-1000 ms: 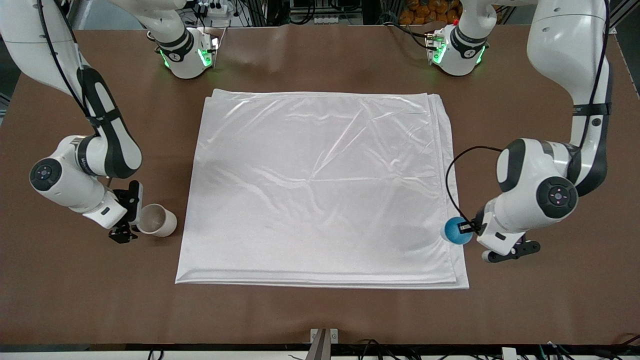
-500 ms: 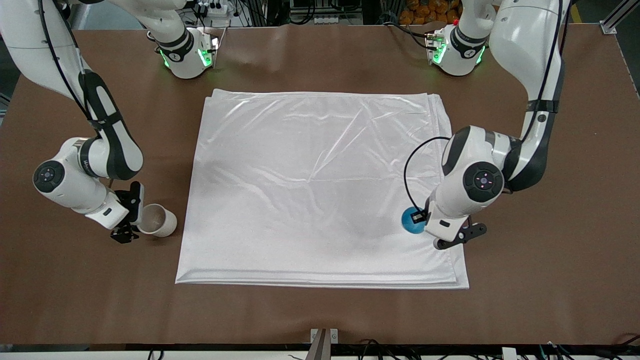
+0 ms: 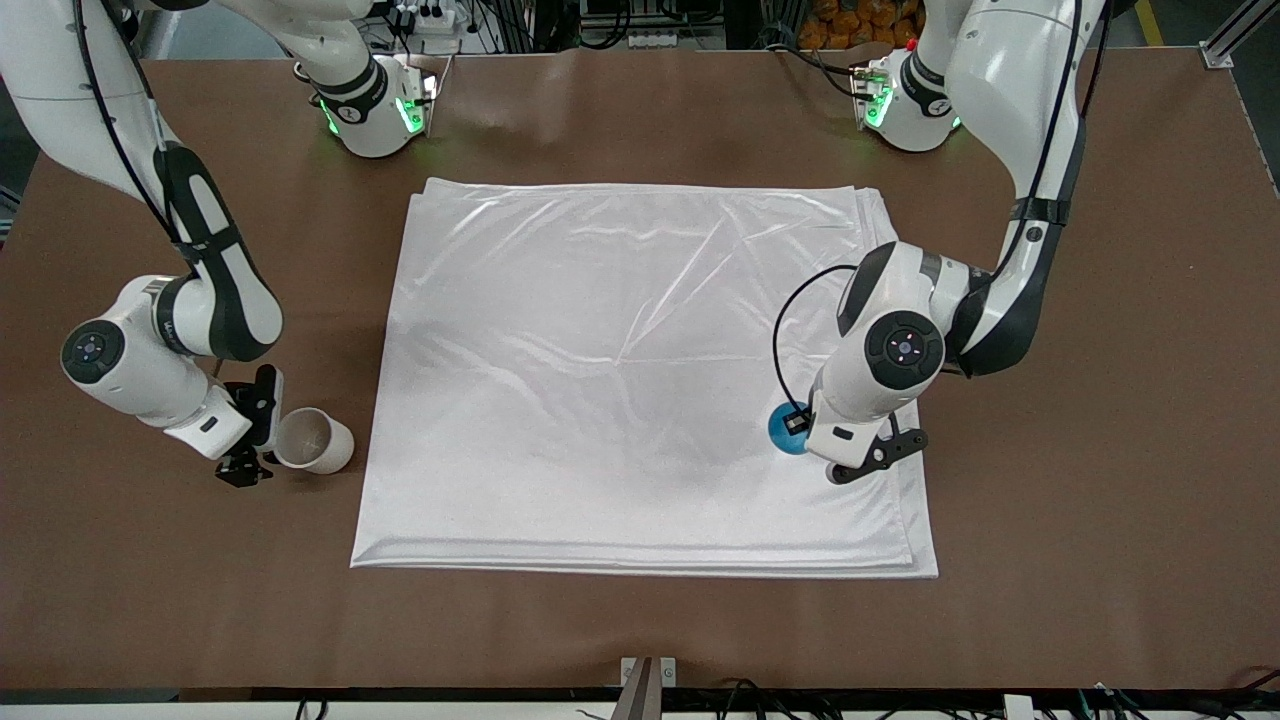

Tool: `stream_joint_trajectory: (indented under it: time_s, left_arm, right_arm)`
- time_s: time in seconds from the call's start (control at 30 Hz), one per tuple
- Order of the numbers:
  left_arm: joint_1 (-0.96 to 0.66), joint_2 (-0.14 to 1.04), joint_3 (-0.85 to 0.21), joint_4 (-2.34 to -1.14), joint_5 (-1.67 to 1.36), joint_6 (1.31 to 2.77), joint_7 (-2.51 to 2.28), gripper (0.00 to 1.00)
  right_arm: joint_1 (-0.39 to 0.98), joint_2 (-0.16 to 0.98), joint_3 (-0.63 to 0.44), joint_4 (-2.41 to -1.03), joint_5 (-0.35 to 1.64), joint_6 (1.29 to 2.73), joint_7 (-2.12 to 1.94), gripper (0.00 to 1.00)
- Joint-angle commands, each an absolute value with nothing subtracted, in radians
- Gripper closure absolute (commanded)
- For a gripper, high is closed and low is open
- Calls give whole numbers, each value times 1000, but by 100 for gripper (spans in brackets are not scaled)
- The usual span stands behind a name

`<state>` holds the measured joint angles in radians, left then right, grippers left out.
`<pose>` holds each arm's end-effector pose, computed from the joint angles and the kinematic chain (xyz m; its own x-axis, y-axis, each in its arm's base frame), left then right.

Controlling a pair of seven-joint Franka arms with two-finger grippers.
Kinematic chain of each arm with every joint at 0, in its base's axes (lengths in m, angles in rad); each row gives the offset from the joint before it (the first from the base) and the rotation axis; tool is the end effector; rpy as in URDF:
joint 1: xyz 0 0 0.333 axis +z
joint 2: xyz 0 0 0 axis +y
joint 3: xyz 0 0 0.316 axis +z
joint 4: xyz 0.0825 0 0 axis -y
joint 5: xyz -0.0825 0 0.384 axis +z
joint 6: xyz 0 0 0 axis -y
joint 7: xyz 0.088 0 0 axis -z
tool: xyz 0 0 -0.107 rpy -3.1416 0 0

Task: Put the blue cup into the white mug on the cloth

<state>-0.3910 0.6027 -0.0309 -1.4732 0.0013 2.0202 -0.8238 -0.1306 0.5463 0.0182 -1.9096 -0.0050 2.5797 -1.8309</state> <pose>0.6447 -0.2853 0.3214 0.9172 0.3954 -0.0497 0.3943 -0.9185 -0.0295 0.6381 -0.0726 0.2199 -0.1464 0.9889 -0.0257 0.9815 0.1484 0.1211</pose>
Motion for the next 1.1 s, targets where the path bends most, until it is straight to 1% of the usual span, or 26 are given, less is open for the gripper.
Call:
stream_joint_trajectory:
  time_s: [0.0, 0.1, 0.17, 0.3, 0.4, 0.7, 0.8, 1.07]
  left_arm:
    - [-382, 592, -18, -1456, -12, 2010, -822, 100]
    - [-379, 592, -17, -1448, -9, 2010, -813, 100]
    - [-373, 591, -15, -1440, -8, 2010, -799, 100]
    - [-354, 586, -15, -1433, -6, 2010, -733, 100]
    - [-339, 584, -15, -1425, -5, 2010, -680, 100]
    - [-311, 578, 5, -1425, 12, 2010, -496, 100]
    - [-308, 575, 12, -1425, 24, 2008, -427, 100]
    - [-307, 561, 35, -1425, 46, 1970, -304, 100]
  right_arm:
    - [-149, 557, 29, -1901, -15, 2594, -1859, 52]
    - [-147, 557, 31, -1899, -15, 2594, -1861, 71]
    - [-146, 557, 31, -1899, -15, 2594, -1861, 82]
    - [-141, 557, 31, -1899, -14, 2594, -1859, 98]
    - [-138, 554, 34, -1894, -14, 2592, -1862, 100]
    - [-129, 522, 87, -1862, -11, 2576, -1856, 100]
    - [-124, 520, 106, -1852, -5, 2534, -1830, 100]
    - [-20, 480, 107, -1845, -17, 2464, -1623, 100]
